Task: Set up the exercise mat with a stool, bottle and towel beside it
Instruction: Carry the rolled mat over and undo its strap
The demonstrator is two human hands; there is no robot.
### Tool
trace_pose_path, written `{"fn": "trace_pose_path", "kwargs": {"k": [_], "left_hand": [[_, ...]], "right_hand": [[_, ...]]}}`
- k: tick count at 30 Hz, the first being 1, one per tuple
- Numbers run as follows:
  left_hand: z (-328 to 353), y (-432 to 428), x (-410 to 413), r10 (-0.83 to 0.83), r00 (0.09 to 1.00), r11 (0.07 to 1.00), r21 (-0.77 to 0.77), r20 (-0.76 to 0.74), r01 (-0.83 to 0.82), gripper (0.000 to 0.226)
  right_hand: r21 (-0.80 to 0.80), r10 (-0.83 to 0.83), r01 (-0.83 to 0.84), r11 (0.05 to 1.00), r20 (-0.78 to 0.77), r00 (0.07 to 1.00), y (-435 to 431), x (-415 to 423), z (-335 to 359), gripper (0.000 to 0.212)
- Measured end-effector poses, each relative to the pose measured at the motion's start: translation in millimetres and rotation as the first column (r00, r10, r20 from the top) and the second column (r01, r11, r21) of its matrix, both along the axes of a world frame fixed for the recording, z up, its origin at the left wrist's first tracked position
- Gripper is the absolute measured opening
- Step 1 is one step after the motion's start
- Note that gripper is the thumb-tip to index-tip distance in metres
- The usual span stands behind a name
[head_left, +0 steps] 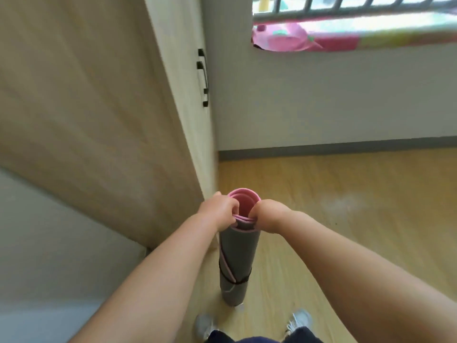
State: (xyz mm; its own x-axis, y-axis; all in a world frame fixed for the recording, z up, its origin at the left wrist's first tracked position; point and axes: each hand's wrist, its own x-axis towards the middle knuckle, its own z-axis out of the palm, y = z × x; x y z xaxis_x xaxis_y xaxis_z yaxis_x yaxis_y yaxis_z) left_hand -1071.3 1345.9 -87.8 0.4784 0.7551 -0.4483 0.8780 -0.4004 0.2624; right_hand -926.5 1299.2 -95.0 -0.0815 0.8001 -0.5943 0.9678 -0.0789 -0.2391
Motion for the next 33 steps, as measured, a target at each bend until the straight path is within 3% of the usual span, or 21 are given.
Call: {"fn": "trace_pose_path", "kwargs": {"k": [5, 11, 19, 23, 29, 33], "left_hand": [[3, -30, 138, -0.11, 0.988, 0.994, -0.012, 0.106, 0.112, 0.012], [2, -77, 283, -0.319, 0.943, 0.948, 0.046, 0.097, 0.316, 0.01], [12, -98, 443, -0.569, 0.819, 0.818, 0.158, 0.077, 0.553, 0.013], [16, -88, 511, -0.661, 0.747, 0.747, 0.161, 0.072, 0.645, 0.015], [13, -55, 633, -0.758, 0.648, 0.65, 0.166, 0.07, 0.742, 0.016], [14, -38, 721, -0.846, 0.528, 0.533, 0.135, 0.07, 0.835, 0.016]], "right_hand": [[0.011, -0.172, 0.172, 0.985, 0.008, 0.985, -45, 134, 4, 0.018], [0.134, -0.307, 0.292, 0.947, 0.106, 0.946, -119, 262, -5, 0.03], [0.265, -0.581, 0.547, 0.794, 0.069, 0.811, -175, 396, -6, 0.026], [0.262, -0.611, 0.568, 0.78, 0.126, 0.782, -176, 453, 0, 0.026], [0.212, -0.751, 0.721, 0.66, 0.138, 0.646, -152, 553, 7, 0.024], [0.186, -0.845, 0.824, 0.535, 0.123, 0.52, -144, 614, 9, 0.007]]}}
